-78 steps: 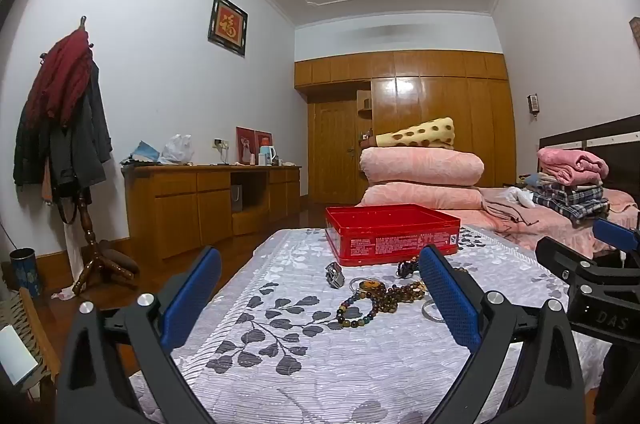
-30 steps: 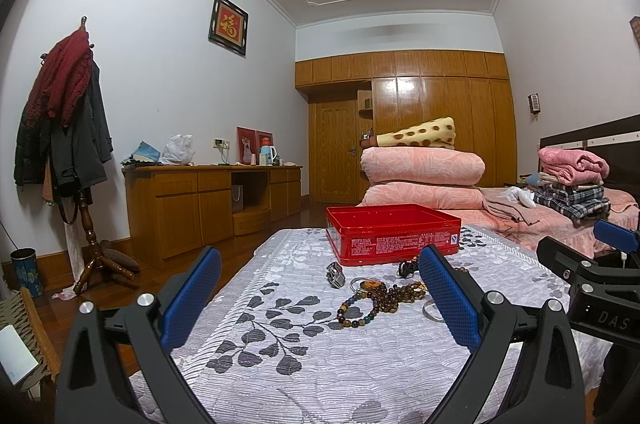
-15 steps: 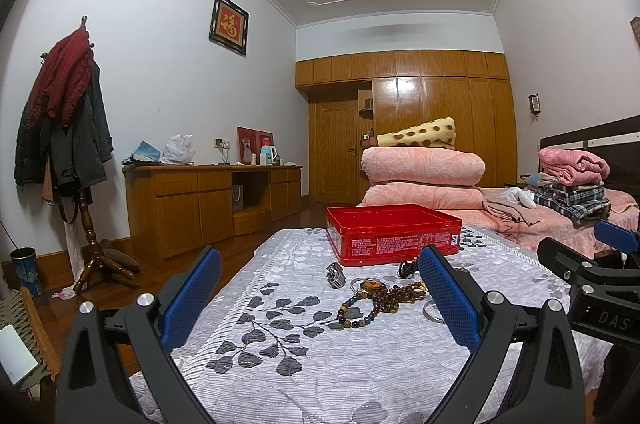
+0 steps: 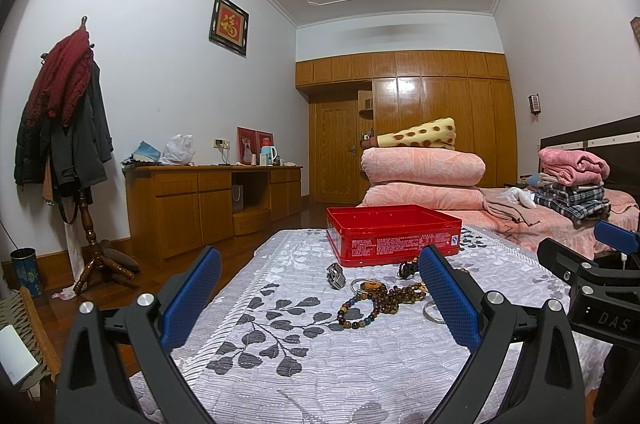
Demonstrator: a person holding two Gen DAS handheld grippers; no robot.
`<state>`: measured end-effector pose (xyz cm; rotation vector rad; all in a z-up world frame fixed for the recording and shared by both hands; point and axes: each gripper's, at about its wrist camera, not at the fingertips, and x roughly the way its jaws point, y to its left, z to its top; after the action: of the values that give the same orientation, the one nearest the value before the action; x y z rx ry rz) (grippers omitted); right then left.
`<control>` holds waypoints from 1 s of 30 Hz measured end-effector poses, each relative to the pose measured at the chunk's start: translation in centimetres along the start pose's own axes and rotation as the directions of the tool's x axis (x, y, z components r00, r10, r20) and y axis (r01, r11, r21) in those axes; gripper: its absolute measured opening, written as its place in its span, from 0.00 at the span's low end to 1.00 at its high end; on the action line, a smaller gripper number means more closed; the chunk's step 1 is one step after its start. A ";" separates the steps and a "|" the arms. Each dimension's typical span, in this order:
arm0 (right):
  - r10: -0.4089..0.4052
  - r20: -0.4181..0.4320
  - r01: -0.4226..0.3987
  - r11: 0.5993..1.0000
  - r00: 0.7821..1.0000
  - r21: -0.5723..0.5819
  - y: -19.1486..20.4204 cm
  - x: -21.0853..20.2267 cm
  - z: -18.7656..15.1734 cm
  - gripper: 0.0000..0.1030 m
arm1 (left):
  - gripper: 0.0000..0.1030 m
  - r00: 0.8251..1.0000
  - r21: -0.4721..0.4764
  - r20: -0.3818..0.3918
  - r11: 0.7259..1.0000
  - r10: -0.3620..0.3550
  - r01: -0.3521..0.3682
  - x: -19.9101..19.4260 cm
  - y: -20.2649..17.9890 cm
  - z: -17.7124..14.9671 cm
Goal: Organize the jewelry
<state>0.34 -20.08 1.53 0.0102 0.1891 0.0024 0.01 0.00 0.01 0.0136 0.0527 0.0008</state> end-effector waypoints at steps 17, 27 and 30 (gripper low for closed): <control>0.001 -0.007 -0.001 1.000 1.000 -0.001 -0.1 0.0 -0.1 0.95 | 0.94 1.000 0.002 -0.010 1.000 0.001 0.000 0.2 -0.2 0.1; 0.008 -0.159 -0.005 1.000 0.987 0.018 -0.9 3.1 -1.3 0.95 | 0.94 0.978 -0.003 -0.210 1.000 -0.001 0.000 4.2 0.9 -1.1; 0.010 -0.195 -0.008 1.000 0.981 0.013 -0.9 4.1 -1.3 0.95 | 0.94 0.957 0.012 -0.291 1.000 -0.010 0.014 5.8 0.6 -1.6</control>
<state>4.13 -21.00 -0.48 0.0231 0.3853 0.0111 5.73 0.66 -1.86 0.0271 0.3475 -0.0102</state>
